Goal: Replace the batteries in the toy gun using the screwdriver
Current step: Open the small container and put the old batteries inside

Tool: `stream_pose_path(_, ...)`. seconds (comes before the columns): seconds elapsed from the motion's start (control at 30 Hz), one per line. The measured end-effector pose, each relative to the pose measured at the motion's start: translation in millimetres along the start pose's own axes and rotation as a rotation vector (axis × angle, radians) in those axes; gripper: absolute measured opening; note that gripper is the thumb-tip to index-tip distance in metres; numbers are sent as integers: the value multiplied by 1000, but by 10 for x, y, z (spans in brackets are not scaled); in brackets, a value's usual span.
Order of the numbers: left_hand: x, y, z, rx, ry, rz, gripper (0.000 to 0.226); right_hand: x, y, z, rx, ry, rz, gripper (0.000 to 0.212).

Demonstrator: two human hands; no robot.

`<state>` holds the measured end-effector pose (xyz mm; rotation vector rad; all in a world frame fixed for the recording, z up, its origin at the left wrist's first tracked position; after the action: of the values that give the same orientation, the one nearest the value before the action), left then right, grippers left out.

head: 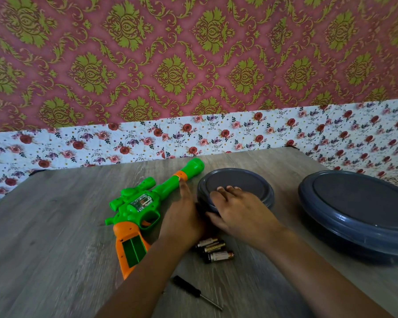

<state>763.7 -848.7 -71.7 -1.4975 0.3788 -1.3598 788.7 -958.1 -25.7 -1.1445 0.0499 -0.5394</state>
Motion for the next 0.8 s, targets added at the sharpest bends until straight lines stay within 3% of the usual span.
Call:
stream_pose_path(0.2,42,-19,-94,-4,-52,-25,134,34,-81,3,108,30,60,43)
stream_pose_path(0.53,11,39,-54,-47,-8,-5,142,398,-412,-213,316,217,154,34)
stream_pose_path(0.8,67,-4,-140,-79,-39,-11,132,600,-173,-301,239,371,154,40)
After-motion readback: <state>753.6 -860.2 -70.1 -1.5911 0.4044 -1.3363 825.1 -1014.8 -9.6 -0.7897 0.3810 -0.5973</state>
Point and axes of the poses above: each hand's wrist, its own z-axis towards the middle knuckle, its own y-axis out of the palm, x = y × z, the point moved 6 cm from there along z, towards the middle knuckle, and after that the axes turned 4 degrees about -y, right-handed, at the moved point
